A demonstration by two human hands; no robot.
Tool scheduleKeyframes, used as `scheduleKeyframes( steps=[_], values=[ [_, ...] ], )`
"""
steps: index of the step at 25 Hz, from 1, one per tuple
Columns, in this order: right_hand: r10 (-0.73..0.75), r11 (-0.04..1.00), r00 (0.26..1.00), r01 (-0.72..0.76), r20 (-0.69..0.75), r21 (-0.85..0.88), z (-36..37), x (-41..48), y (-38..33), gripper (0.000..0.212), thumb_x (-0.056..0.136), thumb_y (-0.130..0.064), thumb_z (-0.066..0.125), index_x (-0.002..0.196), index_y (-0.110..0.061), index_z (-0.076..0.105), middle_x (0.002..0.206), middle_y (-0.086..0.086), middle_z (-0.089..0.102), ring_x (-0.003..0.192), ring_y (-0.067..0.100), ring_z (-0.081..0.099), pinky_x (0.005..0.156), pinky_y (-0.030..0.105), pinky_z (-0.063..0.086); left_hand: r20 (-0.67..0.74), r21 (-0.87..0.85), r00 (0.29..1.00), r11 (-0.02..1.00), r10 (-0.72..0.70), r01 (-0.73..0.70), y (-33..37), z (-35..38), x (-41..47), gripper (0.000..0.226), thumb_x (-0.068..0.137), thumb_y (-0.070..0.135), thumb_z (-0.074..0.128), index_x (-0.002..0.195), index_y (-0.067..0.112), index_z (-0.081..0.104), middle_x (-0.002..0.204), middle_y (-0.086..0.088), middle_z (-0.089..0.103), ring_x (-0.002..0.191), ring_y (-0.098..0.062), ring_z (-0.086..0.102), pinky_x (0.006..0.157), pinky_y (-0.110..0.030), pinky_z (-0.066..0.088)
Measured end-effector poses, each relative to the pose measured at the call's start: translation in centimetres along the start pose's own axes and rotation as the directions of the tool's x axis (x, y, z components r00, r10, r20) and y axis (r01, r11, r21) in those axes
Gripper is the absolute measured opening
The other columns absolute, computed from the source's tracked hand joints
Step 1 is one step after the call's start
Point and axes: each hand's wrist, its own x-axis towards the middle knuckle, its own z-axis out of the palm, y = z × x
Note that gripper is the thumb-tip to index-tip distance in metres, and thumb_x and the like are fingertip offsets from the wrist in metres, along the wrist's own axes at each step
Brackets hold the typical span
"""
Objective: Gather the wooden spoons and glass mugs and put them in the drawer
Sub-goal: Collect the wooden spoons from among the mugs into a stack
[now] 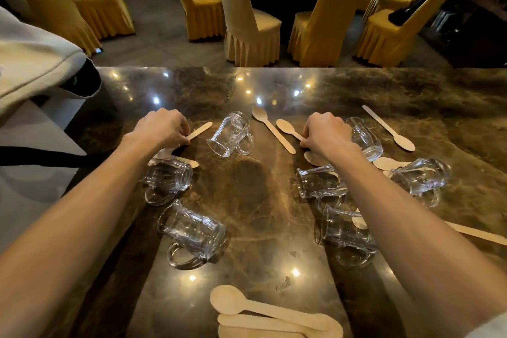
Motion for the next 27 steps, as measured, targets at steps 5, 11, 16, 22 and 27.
scheduleKeyframes(
  steps=[5, 11, 16, 22, 27],
  values=[
    [0.01, 0.996, 0.999, -0.005, -0.053, 0.087, 0.3, -0.3, -0.1, 0.015, 0.082, -0.019, 0.07, 0.096, -0.014, 0.071, 0.097, 0.012, 0.07, 0.093, 0.032, 0.063, 0.071, 0.037, 0.049, -0.045, -0.06, 0.999, 0.998, 0.026, -0.028, 0.1, 0.3, 0.2, 0.015, 0.083, 0.03, 0.067, 0.096, 0.024, 0.066, 0.095, 0.0, 0.068, 0.08, -0.015, 0.058, 0.066, -0.027, 0.043],
    [-0.054, 0.969, 0.973, 0.105, -0.223, 0.223, -2.4, -2.0, -0.5, 0.016, 0.085, -0.026, 0.063, 0.091, -0.016, 0.074, 0.089, 0.011, 0.071, 0.082, 0.03, 0.063, 0.069, 0.036, 0.053, -0.25, -0.28, 0.965, 0.948, 0.077, -0.148, 1.0, -0.9, -0.4, 0.021, 0.082, 0.024, 0.069, 0.102, 0.019, 0.069, 0.082, 0.007, 0.061, 0.071, -0.004, 0.055, 0.059, -0.02, 0.041],
    [-0.158, 0.951, 0.944, 0.224, -0.291, 0.211, -4.9, -5.6, -1.0, 0.014, 0.085, -0.027, 0.065, 0.093, -0.021, 0.074, 0.09, 0.006, 0.072, 0.085, 0.027, 0.065, 0.069, 0.033, 0.051, -0.418, -0.334, 0.901, 0.902, 0.119, -0.274, 2.5, -2.3, -1.7, 0.022, 0.083, 0.024, 0.068, 0.104, 0.019, 0.067, 0.089, 0.006, 0.065, 0.075, 0.0, 0.058, 0.066, -0.016, 0.042],
    [-0.288, 0.889, 0.899, 0.379, -0.33, 0.256, -5.7, -12.0, -1.1, 0.014, 0.081, -0.029, 0.071, 0.094, -0.023, 0.073, 0.084, -0.006, 0.071, 0.071, 0.008, 0.062, 0.072, 0.029, 0.054, -0.533, -0.279, 0.817, 0.866, 0.22, -0.416, 4.9, -4.6, -6.2, 0.029, 0.082, 0.024, 0.067, 0.109, 0.015, 0.066, 0.099, -0.001, 0.066, 0.084, -0.01, 0.063, 0.075, -0.016, 0.047],
    [-0.411, 0.822, 0.882, 0.468, -0.229, 0.325, -3.9, -18.3, -0.8, 0.013, 0.08, -0.026, 0.07, 0.092, -0.028, 0.072, 0.084, -0.013, 0.069, 0.07, 0.001, 0.06, 0.068, 0.028, 0.055, -0.568, -0.271, 0.754, 0.79, 0.33, -0.549, 7.0, -5.9, -11.9, 0.031, 0.082, 0.027, 0.067, 0.112, 0.017, 0.066, 0.099, 0.006, 0.061, 0.079, 0.008, 0.06, 0.071, 0.0, 0.043]
  ],
)
